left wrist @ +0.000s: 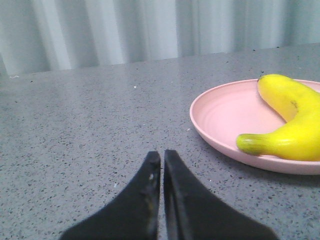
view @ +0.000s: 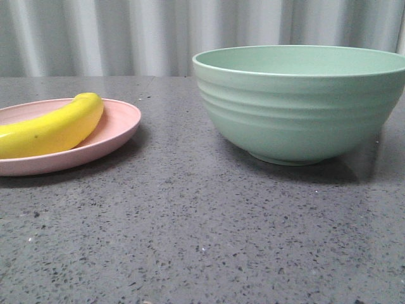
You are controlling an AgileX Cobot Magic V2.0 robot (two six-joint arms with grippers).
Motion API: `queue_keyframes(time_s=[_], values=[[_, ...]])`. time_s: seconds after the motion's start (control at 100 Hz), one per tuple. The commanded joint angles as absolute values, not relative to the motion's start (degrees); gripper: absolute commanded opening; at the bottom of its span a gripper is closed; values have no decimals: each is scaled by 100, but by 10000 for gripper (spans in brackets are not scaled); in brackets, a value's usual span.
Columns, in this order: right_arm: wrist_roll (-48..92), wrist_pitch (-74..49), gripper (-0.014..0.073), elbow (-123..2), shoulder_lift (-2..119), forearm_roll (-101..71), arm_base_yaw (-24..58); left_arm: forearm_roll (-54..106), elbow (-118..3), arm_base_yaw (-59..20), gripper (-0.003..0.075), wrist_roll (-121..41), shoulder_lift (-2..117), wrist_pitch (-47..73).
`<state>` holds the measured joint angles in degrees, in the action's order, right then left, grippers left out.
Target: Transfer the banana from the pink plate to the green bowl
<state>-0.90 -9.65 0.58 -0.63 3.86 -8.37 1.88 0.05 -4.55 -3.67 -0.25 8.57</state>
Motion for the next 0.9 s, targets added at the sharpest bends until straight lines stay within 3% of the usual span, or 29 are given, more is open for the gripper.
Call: queue_keyframes(time_s=[0.0, 0.54, 0.89], values=[[-63, -465, -64, 174, -189, 440, -858, 198, 56, -442, -20, -344, -191, 375], [-63, -228, -64, -105, -189, 387, -858, 599, -180, -442, -20, -344, -187, 291], [-63, -1517, -64, -1455, 733, 372, -858, 586, -1717, -442, -20, -371, 769, 1273]])
